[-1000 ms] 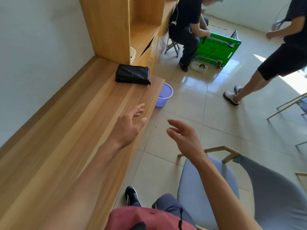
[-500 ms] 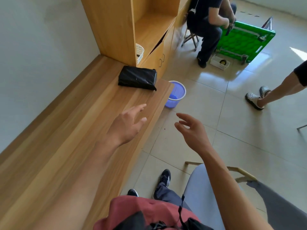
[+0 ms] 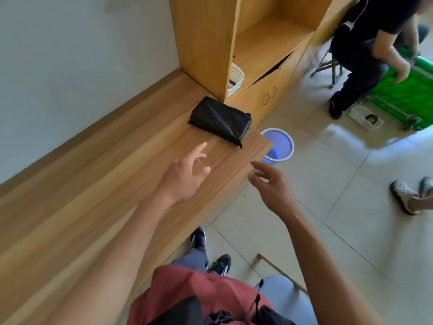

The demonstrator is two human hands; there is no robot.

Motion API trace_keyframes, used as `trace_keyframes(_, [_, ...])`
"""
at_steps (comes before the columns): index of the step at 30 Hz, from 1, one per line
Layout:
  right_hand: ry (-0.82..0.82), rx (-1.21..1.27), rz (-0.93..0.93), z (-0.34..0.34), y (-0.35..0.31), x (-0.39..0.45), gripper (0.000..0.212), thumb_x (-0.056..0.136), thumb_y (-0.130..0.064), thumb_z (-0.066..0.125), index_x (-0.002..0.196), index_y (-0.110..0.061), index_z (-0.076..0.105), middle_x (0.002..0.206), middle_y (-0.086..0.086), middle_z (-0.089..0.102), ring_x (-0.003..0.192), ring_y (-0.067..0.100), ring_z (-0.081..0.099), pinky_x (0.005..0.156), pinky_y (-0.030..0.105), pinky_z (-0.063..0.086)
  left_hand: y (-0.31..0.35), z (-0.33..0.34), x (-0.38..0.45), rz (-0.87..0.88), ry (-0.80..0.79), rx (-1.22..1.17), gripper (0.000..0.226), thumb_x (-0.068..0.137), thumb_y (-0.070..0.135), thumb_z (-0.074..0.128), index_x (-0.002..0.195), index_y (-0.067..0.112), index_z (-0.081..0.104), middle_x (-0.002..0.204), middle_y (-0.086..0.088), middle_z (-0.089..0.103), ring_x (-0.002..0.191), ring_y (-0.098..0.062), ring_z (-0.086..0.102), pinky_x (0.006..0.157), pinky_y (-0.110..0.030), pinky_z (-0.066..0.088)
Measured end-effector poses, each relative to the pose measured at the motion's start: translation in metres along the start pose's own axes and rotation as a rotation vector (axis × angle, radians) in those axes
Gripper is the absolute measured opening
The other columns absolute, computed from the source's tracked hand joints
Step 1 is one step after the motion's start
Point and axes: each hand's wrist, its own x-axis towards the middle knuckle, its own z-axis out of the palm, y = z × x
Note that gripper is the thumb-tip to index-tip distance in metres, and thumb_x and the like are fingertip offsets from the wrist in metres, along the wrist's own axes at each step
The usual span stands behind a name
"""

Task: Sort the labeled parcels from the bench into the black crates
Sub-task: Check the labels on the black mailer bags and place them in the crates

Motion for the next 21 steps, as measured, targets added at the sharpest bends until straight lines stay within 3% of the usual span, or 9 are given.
trace_keyframes(3, [-0.086,-0.072,-0.005,0.008,-0.003,0.037,0.037,0.1,-0.022,0.067,0.136,-0.029,0.065,0.125,-0.011,0.066,0.121,0.005,0.06,0.082,0.01,0.046,-0.01,0.006,0.026,-0.05,0.013,-0.05,0.062,0.105,0.036,0.056,0.162,0.028,0.031,0.148,0.011,0.055,0.138,-0.007,0.048,0.111,-0.032,0.042])
trace_keyframes(5, [-0.103,-0.109,-0.003,0.013,-0.004,0.062,0.037,0.099,-0.022,0.069,0.135,-0.029,0.065,0.128,-0.007,0.067,0.123,0.008,0.061,0.096,0.027,0.05,-0.019,0.011,0.045,-0.082,0.011,-0.084,0.059,0.105,0.035,0.056,0.16,0.027,0.036,0.147,0.011,0.056,0.137,-0.008,0.05,0.109,-0.03,0.042])
trace_keyframes(7, [-0.111,-0.148,0.013,0.016,-0.007,0.085,0.038,0.098,-0.024,0.069,0.135,-0.029,0.065,0.13,-0.004,0.068,0.123,0.009,0.061,0.099,0.033,0.05,-0.027,0.016,0.065,-0.109,0.005,-0.134,0.058,0.105,0.035,0.057,0.159,0.027,0.038,0.146,0.011,0.057,0.136,-0.01,0.051,0.112,-0.037,0.046])
trace_keyframes(10, [-0.152,-0.236,0.027,0.014,-0.013,0.117,0.041,0.098,-0.024,0.069,0.138,-0.029,0.064,0.131,-0.001,0.065,0.125,0.01,0.059,0.095,0.029,0.047,-0.033,0.02,0.092,-0.139,0.02,-0.183,0.062,0.105,0.035,0.056,0.161,0.028,0.03,0.148,0.009,0.056,0.138,-0.01,0.049,0.112,-0.042,0.048])
trace_keyframes(14, [-0.166,-0.335,0.014,0.008,-0.017,0.156,0.042,0.099,-0.022,0.068,0.14,-0.027,0.063,0.135,0.005,0.064,0.13,0.017,0.057,0.101,0.035,0.048,-0.033,0.025,0.123,-0.184,0.044,-0.249,0.07,0.105,0.034,0.056,0.164,0.031,0.019,0.152,0.008,0.052,0.141,-0.012,0.046,0.114,-0.043,0.045])
trace_keyframes(16, [-0.183,-0.361,0.021,0.003,-0.02,0.172,0.043,0.099,-0.021,0.067,0.141,-0.026,0.062,0.138,0.004,0.062,0.132,0.019,0.056,0.1,0.031,0.044,-0.033,0.029,0.135,-0.213,0.038,-0.288,0.07,0.105,0.034,0.056,0.164,0.031,0.019,0.154,0.007,0.05,0.141,-0.012,0.046,0.114,-0.046,0.045])
trace_keyframes(18, [-0.205,-0.375,0.036,-0.001,-0.021,0.19,0.045,0.099,-0.018,0.067,0.143,-0.025,0.061,0.136,0.005,0.063,0.13,0.022,0.058,0.095,0.026,0.041,-0.032,0.035,0.144,-0.257,0.048,-0.321,0.069,0.105,0.033,0.057,0.164,0.031,0.021,0.155,0.007,0.048,0.141,-0.012,0.046,0.114,-0.045,0.044])
trace_keyframes(21, [-0.229,-0.392,0.06,-0.006,-0.021,0.22,0.047,0.1,-0.014,0.065,0.146,-0.023,0.058,0.116,0.005,0.061,0.117,0.032,0.062,0.075,0.018,0.035,-0.03,0.048,0.161,-0.338,0.07,-0.401,0.066,0.105,0.031,0.057,0.162,0.031,0.026,0.154,0.009,0.048,0.139,-0.009,0.047,0.112,-0.036,0.042])
